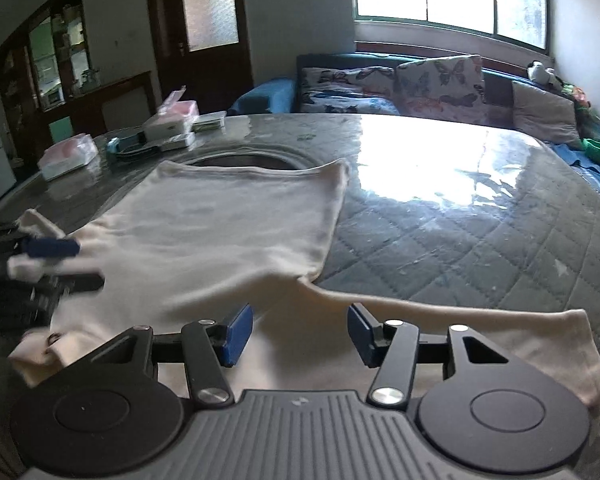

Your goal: Fold clothes

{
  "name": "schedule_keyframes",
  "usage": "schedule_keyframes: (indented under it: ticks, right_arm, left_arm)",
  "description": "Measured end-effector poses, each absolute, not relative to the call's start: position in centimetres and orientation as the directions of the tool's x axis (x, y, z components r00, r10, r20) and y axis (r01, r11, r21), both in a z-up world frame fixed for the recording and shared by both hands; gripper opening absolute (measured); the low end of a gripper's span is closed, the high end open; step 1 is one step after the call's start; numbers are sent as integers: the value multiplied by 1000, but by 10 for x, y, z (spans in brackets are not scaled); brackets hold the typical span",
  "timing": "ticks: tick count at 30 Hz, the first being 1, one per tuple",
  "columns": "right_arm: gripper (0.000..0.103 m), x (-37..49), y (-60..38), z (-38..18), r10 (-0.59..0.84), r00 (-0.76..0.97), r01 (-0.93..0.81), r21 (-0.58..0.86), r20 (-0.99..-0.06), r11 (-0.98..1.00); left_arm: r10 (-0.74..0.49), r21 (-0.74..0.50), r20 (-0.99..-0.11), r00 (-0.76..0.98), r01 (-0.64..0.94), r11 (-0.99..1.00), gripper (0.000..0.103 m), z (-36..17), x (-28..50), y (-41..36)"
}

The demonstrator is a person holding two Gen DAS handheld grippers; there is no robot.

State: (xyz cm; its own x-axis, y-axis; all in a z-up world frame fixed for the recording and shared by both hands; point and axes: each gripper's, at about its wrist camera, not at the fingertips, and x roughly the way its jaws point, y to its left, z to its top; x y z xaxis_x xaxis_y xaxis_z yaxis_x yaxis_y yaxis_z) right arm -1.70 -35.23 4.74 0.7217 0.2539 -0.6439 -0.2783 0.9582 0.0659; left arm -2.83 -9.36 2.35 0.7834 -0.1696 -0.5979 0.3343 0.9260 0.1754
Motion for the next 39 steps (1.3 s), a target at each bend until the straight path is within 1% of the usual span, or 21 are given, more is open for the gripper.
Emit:
schedule_keyframes:
  ticks: [6, 11, 20, 24, 26, 30, 33, 39]
  right_arm:
    - [51, -19, -367, 33, 146, 734, -192, 3, -663, 981]
    - [52, -26, -395, 32, 75, 749, -128, -32, -658, 991]
    - [52, -31, -441, 38, -11, 756, 13, -2, -655, 1000]
    - [52, -40, -458, 39, -78, 759, 86, -20, -646, 996]
    - [52, -43, -473, 39, -104, 756, 131, -6, -646, 991]
    - [50, -41, -491, 38, -125, 758, 170, 9, -641, 985]
    - [49, -35, -499, 33, -104, 748, 167, 34, -655, 985]
    - [48, -22, -505, 33, -97, 767, 158, 40, -634, 987]
  left_arm:
    - [-226, 189, -616, 754, 421, 887, 52, 14, -39, -107]
    - [-240, 249, -609, 756, 470, 846, 52, 13, -47, -114]
    - [-304, 208, -586, 751, 502, 839, 52, 30, -40, -134]
    - [-350, 201, -590, 727, 552, 809, 51, 26, -42, -152]
    - [-373, 195, -594, 713, 577, 793, 51, 24, -45, -160]
    - [-405, 192, -597, 692, 614, 765, 51, 19, -51, -171]
    - [-413, 203, -600, 685, 630, 750, 49, 16, -54, -174]
    - [-419, 200, -610, 672, 643, 740, 49, 13, -54, -173]
